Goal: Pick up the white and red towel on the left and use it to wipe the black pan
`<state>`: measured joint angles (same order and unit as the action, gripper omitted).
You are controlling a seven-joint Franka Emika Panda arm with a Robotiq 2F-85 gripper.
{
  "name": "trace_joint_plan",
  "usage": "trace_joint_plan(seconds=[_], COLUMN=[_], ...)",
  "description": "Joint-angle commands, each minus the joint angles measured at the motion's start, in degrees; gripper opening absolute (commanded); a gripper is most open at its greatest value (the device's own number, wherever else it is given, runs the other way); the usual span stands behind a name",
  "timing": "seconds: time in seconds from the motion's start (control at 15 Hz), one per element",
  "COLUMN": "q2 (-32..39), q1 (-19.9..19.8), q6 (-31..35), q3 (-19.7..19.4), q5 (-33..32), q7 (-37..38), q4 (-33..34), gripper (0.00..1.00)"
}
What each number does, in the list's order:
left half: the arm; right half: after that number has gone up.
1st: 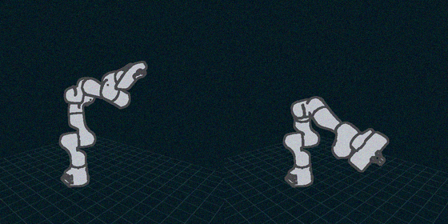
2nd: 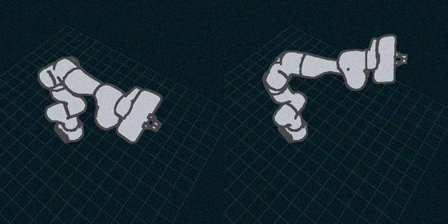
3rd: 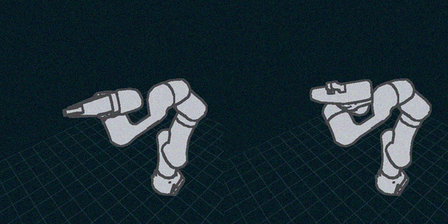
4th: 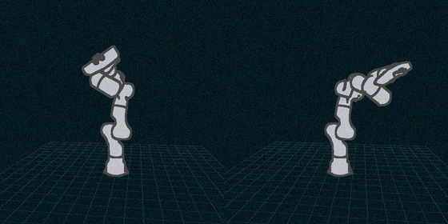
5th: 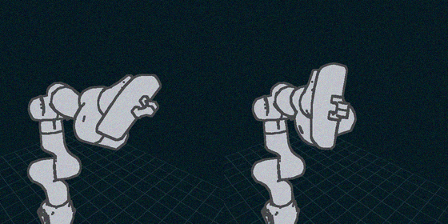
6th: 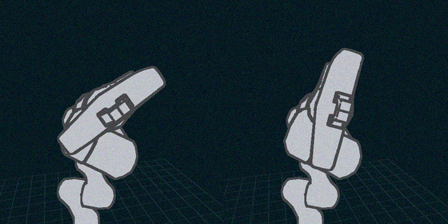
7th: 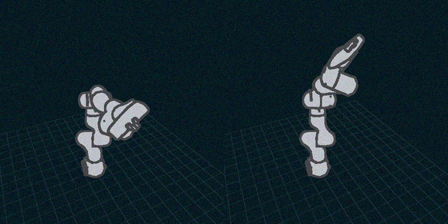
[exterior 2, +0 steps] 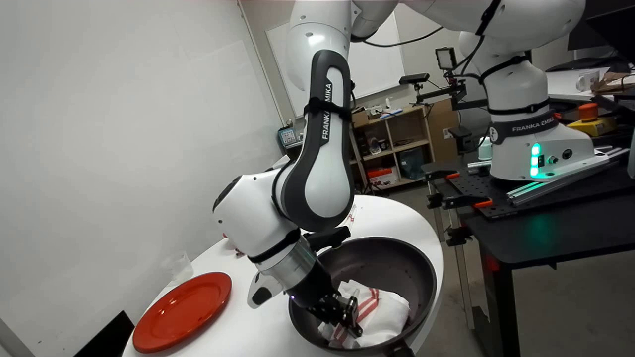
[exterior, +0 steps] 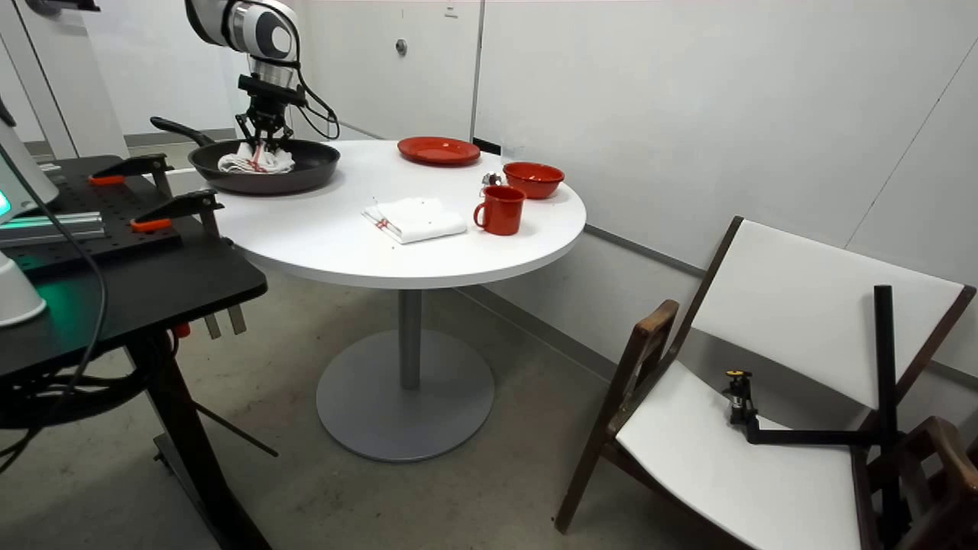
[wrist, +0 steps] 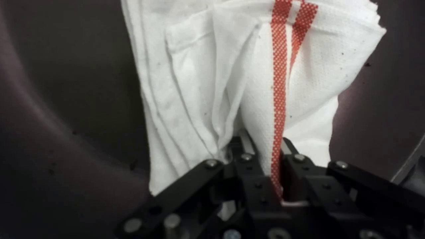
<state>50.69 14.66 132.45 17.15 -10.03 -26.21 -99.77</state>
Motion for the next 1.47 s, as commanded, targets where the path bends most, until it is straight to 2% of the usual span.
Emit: trace_joint_plan(seconds=[0.0, 0.47, 1.4], q2=[4.02, 2.48, -6.99], q1=[-3.02, -6.73, -3.55], q6=[2.96, 8.07, 22.75], q3=[-0.10, 0.54, -2.08], q5=[1.63, 5.95, 4.71], q7=[-1.82, -0.96, 9.35], q4=[-0.55, -6.26, -23.61], gripper=[0.05, 0.05, 0.05])
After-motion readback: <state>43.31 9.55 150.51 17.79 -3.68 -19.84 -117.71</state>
